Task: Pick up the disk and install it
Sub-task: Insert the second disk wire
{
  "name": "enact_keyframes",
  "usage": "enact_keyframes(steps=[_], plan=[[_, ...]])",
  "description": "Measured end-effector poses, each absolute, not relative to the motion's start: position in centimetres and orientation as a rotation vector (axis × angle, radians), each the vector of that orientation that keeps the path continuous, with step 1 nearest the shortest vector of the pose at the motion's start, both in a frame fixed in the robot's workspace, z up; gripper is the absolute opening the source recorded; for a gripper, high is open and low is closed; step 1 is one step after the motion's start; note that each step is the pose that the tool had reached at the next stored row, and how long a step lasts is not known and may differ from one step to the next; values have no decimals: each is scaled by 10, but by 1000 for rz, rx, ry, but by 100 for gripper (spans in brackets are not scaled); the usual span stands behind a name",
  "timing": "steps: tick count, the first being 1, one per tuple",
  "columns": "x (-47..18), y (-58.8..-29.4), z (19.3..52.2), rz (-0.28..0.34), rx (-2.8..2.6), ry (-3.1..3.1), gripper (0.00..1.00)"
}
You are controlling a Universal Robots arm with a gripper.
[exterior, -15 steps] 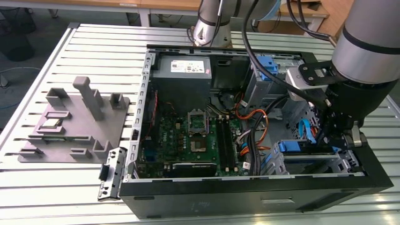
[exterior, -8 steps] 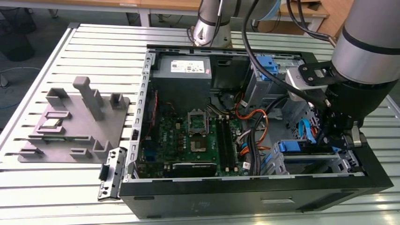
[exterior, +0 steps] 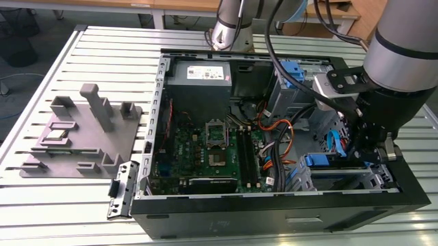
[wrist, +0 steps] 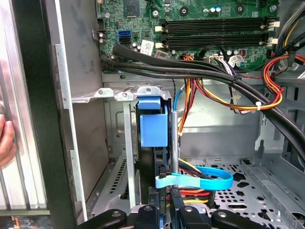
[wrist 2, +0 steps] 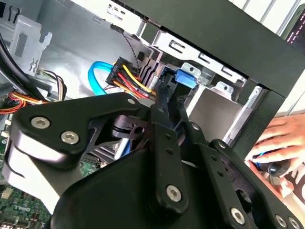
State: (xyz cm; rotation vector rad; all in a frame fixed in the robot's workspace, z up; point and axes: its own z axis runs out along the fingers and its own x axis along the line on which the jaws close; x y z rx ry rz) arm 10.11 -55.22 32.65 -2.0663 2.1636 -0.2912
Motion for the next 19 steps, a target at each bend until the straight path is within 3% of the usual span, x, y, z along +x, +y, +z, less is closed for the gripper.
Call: enact_keyframes(steps=[14, 19], plan=[[101, -552, 345, -291, -2066, 2163, 24], [102, -552, 344, -220, -2108, 2204, 24]])
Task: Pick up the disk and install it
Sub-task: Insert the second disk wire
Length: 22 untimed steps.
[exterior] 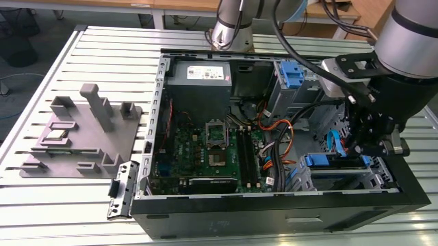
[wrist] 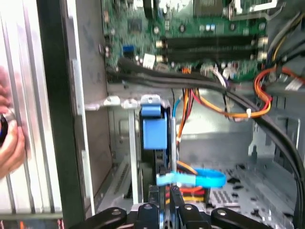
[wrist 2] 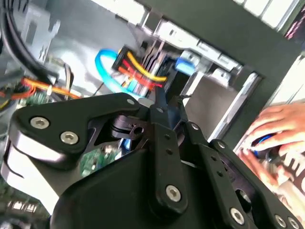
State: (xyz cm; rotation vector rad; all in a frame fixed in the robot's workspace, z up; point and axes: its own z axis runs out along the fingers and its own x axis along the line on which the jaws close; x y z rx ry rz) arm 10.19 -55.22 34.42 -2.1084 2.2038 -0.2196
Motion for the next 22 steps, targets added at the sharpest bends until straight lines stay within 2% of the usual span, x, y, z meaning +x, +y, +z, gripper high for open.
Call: enact_keyframes(steps=[6, 22], plan=[[103, -552, 343, -119, -2163, 2256, 24], [117, -552, 343, -103, -2168, 2268, 24]])
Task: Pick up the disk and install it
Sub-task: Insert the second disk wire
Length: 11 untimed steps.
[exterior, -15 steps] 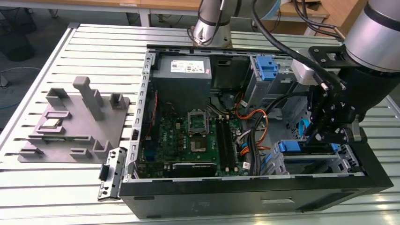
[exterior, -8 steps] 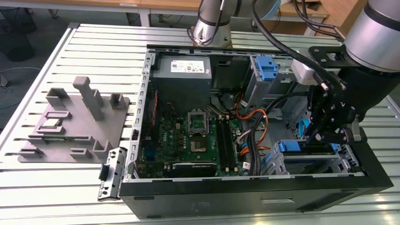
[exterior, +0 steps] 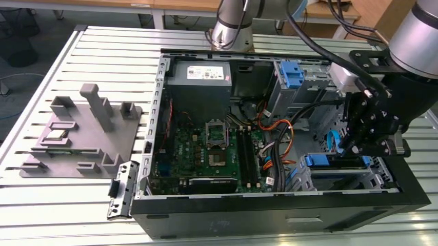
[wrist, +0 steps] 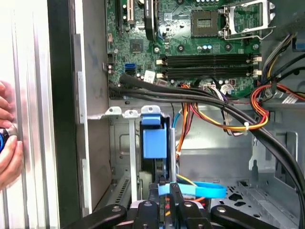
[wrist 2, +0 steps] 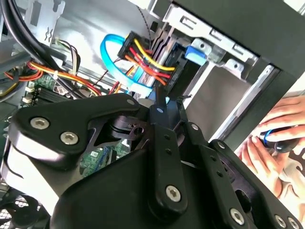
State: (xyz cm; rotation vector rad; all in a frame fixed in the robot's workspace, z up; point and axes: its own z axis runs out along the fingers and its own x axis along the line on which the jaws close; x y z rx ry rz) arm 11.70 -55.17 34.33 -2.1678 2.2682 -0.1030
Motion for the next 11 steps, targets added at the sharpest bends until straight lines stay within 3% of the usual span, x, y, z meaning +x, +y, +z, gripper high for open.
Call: enact_keyframes(steps=[11], plan=[[143, -552, 343, -19, -2201, 2298, 24]])
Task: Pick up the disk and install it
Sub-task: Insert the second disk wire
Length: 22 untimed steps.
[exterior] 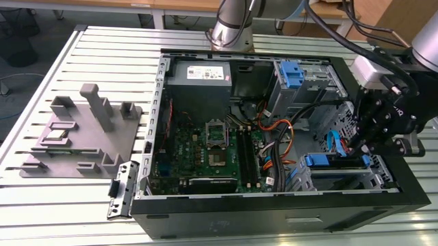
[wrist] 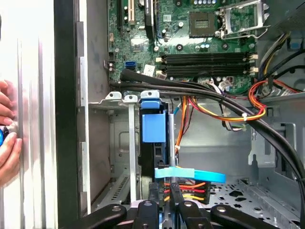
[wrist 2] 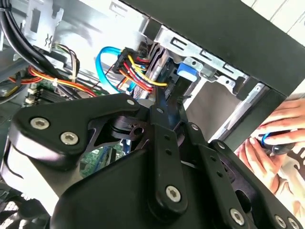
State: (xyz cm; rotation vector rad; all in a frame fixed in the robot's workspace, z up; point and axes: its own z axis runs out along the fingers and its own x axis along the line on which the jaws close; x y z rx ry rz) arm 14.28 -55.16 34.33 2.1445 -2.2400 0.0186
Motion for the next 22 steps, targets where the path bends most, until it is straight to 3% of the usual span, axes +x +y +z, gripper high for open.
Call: enact_keyframes(steps=[4, 22], plan=[[143, -552, 343, -21, 2158, -2254, 24], [143, -552, 345, -42, 2167, -2262, 24]])
